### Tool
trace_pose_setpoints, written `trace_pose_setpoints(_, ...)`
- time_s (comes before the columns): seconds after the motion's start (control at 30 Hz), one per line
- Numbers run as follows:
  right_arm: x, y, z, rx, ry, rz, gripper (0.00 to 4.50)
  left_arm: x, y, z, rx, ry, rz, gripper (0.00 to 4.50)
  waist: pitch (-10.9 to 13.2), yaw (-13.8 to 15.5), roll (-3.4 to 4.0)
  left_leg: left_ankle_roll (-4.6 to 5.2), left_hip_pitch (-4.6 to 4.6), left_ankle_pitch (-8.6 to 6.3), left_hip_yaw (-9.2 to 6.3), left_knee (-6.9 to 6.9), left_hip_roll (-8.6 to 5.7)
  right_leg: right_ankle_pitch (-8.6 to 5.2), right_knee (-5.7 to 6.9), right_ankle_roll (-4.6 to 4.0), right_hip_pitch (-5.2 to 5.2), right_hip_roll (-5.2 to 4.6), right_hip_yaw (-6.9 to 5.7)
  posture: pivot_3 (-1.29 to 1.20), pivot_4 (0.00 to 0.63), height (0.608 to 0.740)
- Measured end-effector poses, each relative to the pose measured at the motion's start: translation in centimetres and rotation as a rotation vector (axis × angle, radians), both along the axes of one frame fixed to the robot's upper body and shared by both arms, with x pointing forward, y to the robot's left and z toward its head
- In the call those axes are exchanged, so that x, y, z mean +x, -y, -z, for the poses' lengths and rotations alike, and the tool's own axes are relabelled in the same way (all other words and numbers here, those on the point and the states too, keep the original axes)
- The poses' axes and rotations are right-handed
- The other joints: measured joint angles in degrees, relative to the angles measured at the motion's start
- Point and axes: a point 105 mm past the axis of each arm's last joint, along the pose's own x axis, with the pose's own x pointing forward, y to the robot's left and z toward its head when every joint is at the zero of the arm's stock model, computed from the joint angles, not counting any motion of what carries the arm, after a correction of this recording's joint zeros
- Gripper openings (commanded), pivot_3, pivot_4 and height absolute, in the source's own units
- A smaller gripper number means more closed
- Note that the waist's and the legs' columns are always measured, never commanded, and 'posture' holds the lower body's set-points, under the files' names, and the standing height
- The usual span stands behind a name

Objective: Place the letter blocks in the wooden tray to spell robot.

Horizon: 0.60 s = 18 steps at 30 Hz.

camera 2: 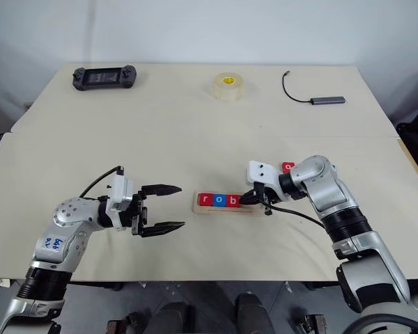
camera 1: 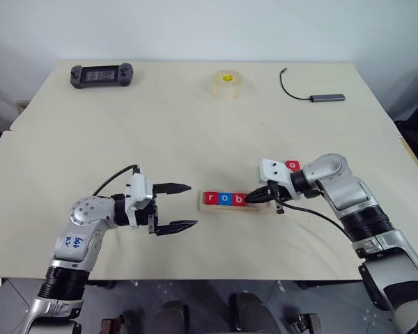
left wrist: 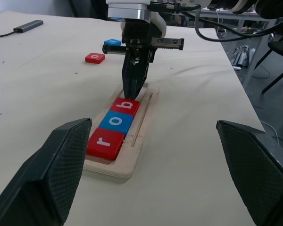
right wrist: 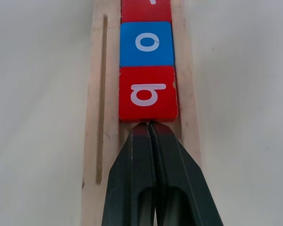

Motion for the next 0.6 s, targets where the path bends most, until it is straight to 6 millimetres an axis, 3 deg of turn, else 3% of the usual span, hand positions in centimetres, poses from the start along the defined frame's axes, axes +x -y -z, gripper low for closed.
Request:
trace_pose_setpoints(0.27,-0.1,-0.3,0.0,0.002,-0.004,-0.003,0.06,0.0,0.0,0.0,0.0,0.0,0.0,4.5,0.0,0.0,0.0,0.0,0.0,0.0,0.0,0.0,0.0,0.0,0.01,0.0,0.0,0.0,-0.01,0.0,0.15,0.74)
trace_pose_setpoints(0.4,-0.3,1.2,-1.0,0.013,0.022,0.042,0.06,0.0,0.0,0.0,0.0,0.001,0.002,4.5,0.01,0.19,0.01,0.0,-0.02,0.0,-0.02,0.0,-0.01,0.0,-0.02,0.0,0.0,-0.02,0.0,0.0,0.15,0.74)
trace_pose_setpoints(0.5,-1.0,3.7,-2.9,0.092,0.071,0.147,0.59,0.1,0.1,-0.1,0.001,0.004,0.007,4.5,0.01,0.75,0.01,0.02,-0.08,-0.01,-0.14,0.0,-0.04,0.0,-0.06,0.0,0.02,-0.1,0.02,0.0,0.15,0.74)
trace_pose_setpoints(0.6,-2.8,6.7,-3.9,0.171,0.098,0.282,1.56,0.4,0.1,-0.1,0.0,-0.002,0.006,4.5,0.0,1.51,0.01,0.03,-0.09,-0.02,-0.15,-0.05,-0.04,0.0,-0.1,-0.01,0.03,-0.1,0.02,0.0,0.15,0.74)
